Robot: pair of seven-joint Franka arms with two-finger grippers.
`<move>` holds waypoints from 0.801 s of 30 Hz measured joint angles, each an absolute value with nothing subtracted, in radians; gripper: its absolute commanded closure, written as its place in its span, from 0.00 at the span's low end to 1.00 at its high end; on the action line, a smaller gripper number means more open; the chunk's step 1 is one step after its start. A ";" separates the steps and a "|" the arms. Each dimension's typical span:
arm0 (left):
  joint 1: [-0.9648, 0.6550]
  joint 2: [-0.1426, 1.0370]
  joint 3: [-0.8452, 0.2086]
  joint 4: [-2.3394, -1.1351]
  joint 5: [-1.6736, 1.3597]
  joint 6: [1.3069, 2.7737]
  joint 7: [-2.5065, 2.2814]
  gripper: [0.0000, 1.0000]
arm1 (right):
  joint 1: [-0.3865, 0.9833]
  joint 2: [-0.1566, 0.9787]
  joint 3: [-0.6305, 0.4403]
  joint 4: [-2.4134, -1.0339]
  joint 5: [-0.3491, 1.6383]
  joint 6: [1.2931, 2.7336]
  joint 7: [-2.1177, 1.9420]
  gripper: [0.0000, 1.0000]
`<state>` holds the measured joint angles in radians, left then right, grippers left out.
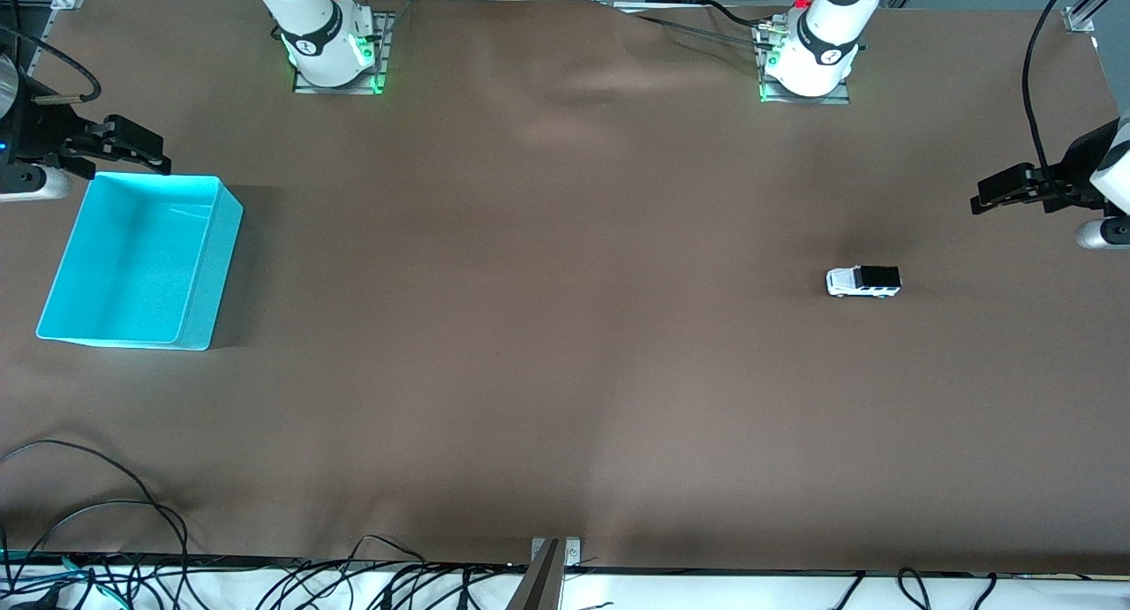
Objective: Wind and store white jeep toy
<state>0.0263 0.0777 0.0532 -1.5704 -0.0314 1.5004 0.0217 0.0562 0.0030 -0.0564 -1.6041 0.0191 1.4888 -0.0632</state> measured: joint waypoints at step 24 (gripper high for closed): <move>0.027 0.078 0.057 -1.570 -0.031 1.501 0.022 0.00 | 0.056 0.006 -0.057 -1.604 0.019 1.515 -0.063 0.00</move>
